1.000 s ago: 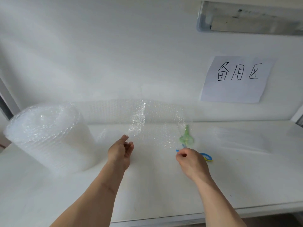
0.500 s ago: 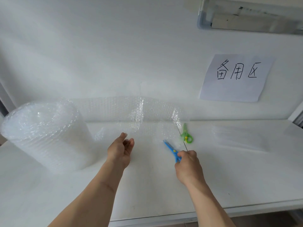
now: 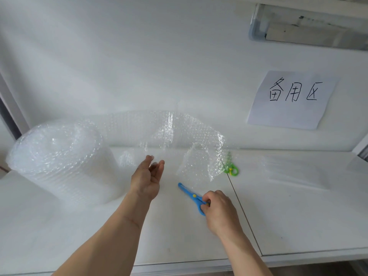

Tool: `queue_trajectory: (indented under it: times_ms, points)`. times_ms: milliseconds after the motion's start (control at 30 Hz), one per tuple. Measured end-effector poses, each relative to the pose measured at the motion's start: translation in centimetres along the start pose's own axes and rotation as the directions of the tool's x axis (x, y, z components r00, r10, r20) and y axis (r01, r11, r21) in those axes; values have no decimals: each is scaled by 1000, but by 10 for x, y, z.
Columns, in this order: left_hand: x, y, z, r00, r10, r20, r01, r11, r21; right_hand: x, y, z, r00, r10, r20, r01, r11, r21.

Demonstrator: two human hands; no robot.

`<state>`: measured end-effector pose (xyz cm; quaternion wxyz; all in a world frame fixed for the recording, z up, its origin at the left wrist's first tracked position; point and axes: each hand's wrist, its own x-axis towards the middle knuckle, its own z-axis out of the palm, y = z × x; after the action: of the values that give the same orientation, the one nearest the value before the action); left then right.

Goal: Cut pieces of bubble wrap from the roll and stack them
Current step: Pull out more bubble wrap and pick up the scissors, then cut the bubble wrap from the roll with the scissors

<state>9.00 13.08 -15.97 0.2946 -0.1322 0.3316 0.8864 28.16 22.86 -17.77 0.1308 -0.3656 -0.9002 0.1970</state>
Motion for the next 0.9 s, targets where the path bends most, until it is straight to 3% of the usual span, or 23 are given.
queue_trajectory:
  times_ms: [133,300,500,600,733,833,900]
  points:
    - [2,6,8,1000,-6,5,6,999,-47,-7,0,-5,997,65,-33,-68,991,-113]
    - [4,1,6,1000,-25,-10,26,991,132,-5,-6,-11,985,165,59,-160,984,-75]
    - [10,7,7,999,-11,-36,13,999,36,-8,-16,-13,975,143,172,-127,987,-100]
    - [8,10,17,999,-49,-15,51,993,108,-10,-23,-12,966,107,234,-89,992,-89]
    - [6,10,17,998,-65,-6,64,956,285,-14,-26,-13,959,73,275,-69,997,-26]
    - [8,12,7,997,-78,-18,80,946,314,-15,-24,-20,936,38,349,-57,997,45]
    - [9,14,1,996,-83,-21,85,945,315,-16,-20,-28,890,33,455,-126,976,175]
